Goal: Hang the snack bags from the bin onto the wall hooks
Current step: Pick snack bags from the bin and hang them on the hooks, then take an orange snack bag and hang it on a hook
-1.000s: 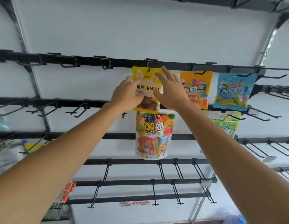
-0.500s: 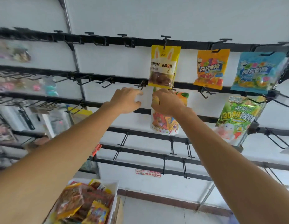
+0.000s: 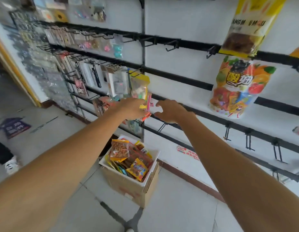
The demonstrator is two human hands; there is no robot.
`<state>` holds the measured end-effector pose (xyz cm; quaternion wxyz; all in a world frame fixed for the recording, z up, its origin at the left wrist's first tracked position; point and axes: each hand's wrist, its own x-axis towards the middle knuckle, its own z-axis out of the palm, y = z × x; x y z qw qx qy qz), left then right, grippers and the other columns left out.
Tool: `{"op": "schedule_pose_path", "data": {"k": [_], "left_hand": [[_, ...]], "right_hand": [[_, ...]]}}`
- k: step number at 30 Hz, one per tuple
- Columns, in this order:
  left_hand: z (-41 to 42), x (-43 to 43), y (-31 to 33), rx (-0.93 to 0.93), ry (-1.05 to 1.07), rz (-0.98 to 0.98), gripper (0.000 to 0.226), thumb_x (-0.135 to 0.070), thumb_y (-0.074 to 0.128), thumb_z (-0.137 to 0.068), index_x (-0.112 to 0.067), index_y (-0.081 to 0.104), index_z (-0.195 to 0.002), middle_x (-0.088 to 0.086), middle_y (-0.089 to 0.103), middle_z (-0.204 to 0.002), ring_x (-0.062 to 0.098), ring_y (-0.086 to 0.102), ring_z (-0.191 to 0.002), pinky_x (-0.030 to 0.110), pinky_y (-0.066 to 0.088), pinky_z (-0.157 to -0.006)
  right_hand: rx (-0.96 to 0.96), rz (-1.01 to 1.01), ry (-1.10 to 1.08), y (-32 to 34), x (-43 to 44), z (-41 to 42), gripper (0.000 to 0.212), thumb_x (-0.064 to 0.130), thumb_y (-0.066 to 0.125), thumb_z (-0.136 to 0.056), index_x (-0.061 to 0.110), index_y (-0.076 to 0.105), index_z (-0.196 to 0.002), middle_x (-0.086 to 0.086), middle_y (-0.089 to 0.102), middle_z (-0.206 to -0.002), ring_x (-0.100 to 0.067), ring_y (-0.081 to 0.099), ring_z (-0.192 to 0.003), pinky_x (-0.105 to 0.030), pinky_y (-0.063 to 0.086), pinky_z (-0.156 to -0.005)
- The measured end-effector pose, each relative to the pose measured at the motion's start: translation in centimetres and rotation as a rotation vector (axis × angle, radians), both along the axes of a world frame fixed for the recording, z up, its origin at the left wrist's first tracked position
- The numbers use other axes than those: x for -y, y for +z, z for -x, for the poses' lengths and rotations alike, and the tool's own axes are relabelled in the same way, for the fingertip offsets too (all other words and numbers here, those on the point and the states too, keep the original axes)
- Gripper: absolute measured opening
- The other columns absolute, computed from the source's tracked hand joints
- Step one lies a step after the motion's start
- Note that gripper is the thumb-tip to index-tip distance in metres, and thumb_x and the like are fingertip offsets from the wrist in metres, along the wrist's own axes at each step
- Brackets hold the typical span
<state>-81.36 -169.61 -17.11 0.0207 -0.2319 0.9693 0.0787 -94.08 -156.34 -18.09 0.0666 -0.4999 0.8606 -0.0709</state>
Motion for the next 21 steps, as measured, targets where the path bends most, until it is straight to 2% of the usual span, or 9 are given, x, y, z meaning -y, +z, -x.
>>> {"op": "schedule_pose_path", "data": {"k": [2,5,7,10,14,21], "left_hand": [[-1.7,1.3,-2.2,0.046,0.025,-0.029,0.045,-0.036,0.048,-0.098,-0.029,0.046,-0.142,0.006,0.056,-0.138,0.030,0.056,-0.118,0.033,0.042,-0.085],[-3.7,3.4,-5.3,0.110,0.078,-0.070,0.050,-0.038,0.047,-0.099,-0.030,0.037,-0.147,0.003,0.048,-0.147,0.029,0.049,-0.129,0.040,0.039,-0.104],[-4.5,4.9,-7.1,0.132,0.097,-0.098,0.051,-0.038,0.047,-0.100,-0.030,0.035,-0.149,0.004,0.045,-0.150,0.031,0.045,-0.132,0.046,0.036,-0.108],[-5.1,7.5,-9.1,0.153,0.130,-0.142,0.052,-0.033,0.048,-0.099,-0.028,0.034,-0.149,0.007,0.044,-0.149,0.031,0.046,-0.131,0.044,0.038,-0.105],[-5.2,12.2,-12.3,0.170,0.157,-0.204,0.053,-0.033,0.049,-0.098,-0.028,0.035,-0.149,0.003,0.040,-0.153,0.027,0.044,-0.134,0.044,0.037,-0.108],[-5.7,19.4,-17.8,0.195,0.215,-0.308,0.050,-0.034,0.050,-0.096,-0.026,0.041,-0.145,0.004,0.047,-0.147,0.027,0.048,-0.130,0.043,0.043,-0.104]], "right_hand": [[0.018,-0.026,0.046,-1.8,1.9,-1.1,0.052,0.046,0.052,-0.093,0.024,0.046,-0.139,-0.011,0.050,-0.138,-0.033,0.045,-0.127,-0.046,0.040,-0.104],[0.061,-0.071,0.099,-4.7,4.7,-2.5,0.050,0.043,0.051,-0.094,0.022,0.046,-0.139,-0.010,0.049,-0.139,-0.033,0.045,-0.128,-0.047,0.041,-0.104],[0.084,-0.112,0.133,-6.6,6.6,-3.2,0.049,0.043,0.051,-0.094,0.021,0.046,-0.138,-0.009,0.050,-0.139,-0.033,0.045,-0.128,-0.046,0.042,-0.103],[0.126,-0.164,0.162,-9.3,9.5,-3.5,0.050,0.042,0.052,-0.093,0.018,0.045,-0.136,-0.010,0.053,-0.134,-0.032,0.050,-0.123,-0.045,0.045,-0.100],[0.159,-0.222,0.179,-12.2,13.7,-3.0,0.055,0.044,0.052,-0.095,0.017,0.042,-0.142,-0.009,0.047,-0.143,-0.031,0.046,-0.129,-0.043,0.043,-0.102],[0.178,-0.291,0.263,-17.5,20.6,-2.4,0.052,0.042,0.051,-0.096,0.018,0.042,-0.141,-0.009,0.048,-0.142,-0.030,0.048,-0.126,-0.045,0.045,-0.100]]}}
